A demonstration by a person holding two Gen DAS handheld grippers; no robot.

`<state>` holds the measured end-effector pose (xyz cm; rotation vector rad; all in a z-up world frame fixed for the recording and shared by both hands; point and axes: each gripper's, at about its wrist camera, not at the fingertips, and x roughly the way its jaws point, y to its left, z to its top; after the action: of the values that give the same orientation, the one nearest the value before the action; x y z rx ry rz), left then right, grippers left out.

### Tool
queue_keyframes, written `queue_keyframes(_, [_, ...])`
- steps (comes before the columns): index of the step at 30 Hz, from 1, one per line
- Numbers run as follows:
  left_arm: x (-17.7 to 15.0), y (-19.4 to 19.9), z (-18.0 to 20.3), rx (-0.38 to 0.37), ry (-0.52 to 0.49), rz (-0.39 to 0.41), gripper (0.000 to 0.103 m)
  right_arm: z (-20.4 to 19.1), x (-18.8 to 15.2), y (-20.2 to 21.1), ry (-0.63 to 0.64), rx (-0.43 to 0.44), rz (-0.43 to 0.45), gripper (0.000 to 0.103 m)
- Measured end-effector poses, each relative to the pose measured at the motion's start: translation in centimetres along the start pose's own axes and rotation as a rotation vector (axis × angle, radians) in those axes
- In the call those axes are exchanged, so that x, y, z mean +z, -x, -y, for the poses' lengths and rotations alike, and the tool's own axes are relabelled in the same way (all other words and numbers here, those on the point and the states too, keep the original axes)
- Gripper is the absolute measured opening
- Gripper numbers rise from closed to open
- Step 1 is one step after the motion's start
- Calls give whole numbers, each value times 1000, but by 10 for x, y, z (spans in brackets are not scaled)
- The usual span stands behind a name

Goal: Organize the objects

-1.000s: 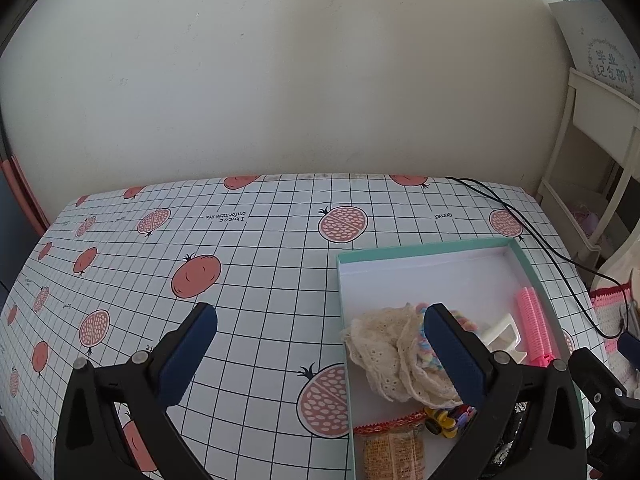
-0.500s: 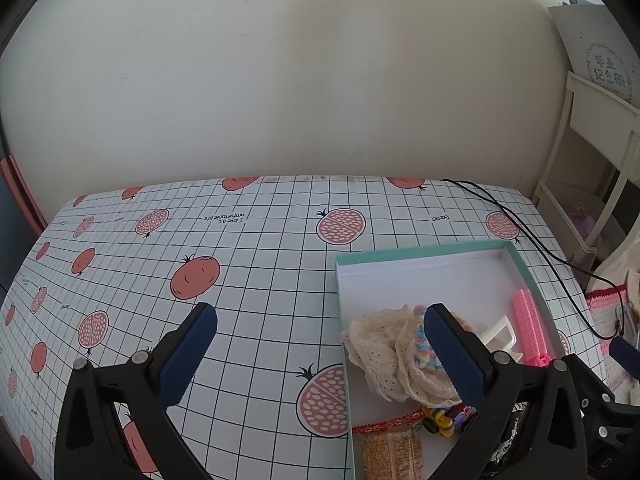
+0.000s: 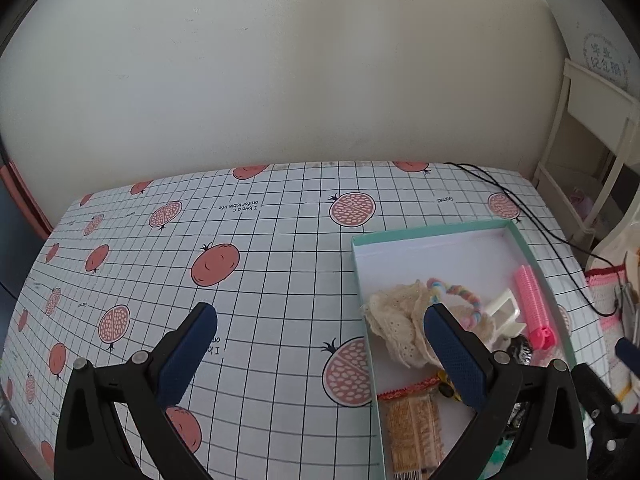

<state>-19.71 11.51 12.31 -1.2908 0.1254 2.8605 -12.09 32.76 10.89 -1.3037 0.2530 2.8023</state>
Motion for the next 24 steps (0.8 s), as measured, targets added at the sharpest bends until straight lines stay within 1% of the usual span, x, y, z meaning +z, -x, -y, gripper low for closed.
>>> queue_keyframes(5, [-19,23,-12,10,-6,15,103,-5,-21,14,-16,13,-9,103])
queue_keyframes(12, [-62,39,-42,28,11,-6,103,-20,-61,23,24,1,-47,103])
queue_keyframes(17, [-104,36,-59,44,4,-51,103,-29,-90,22,37,0,-83,103])
queue_keyframes(24, [-163,22,-68,50,0,-128,103,-33,-120,18,49,-6,-117,103])
